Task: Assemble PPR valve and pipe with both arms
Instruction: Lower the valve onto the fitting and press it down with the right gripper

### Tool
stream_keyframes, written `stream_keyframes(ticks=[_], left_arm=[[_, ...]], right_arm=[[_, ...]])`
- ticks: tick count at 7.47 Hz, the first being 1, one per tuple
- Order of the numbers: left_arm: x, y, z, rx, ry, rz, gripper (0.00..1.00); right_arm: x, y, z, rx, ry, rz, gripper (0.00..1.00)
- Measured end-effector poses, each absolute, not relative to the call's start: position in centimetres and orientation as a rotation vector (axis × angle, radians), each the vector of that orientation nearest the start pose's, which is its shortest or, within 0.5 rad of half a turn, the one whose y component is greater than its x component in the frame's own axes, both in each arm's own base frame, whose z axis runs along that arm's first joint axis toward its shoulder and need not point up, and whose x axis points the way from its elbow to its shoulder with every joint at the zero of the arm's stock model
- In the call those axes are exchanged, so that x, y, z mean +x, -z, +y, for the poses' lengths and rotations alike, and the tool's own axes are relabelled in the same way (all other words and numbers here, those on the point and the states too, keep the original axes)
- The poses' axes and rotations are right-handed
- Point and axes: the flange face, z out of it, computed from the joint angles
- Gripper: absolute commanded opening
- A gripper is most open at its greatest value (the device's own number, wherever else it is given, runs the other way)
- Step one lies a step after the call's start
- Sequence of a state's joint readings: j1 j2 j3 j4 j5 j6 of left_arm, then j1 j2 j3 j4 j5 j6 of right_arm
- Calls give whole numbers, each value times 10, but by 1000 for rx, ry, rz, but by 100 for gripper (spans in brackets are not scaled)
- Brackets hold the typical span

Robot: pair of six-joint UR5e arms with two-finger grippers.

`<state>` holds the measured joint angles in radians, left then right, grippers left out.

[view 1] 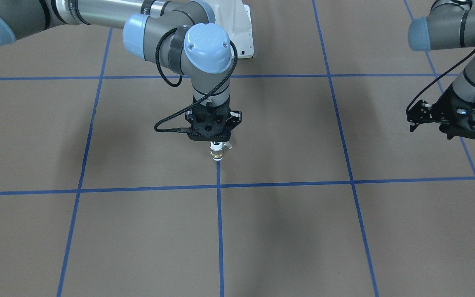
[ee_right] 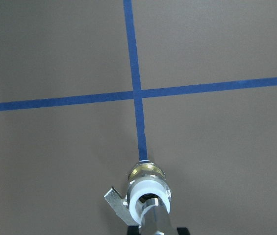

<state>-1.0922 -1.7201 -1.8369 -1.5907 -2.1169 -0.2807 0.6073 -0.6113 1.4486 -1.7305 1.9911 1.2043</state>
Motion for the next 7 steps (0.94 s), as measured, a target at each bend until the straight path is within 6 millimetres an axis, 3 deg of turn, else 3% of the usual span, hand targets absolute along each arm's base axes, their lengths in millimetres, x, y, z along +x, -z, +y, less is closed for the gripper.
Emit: stream_keyframes(ticks=[3, 7], left_arm=[[180, -463, -525, 190, -307, 657, 100], [181, -462, -526, 190, -304, 657, 100]], right_arm=[[-563, -117, -502, -46, -85, -780, 0], [-571, -125, -507, -34, -80, -794, 0]])
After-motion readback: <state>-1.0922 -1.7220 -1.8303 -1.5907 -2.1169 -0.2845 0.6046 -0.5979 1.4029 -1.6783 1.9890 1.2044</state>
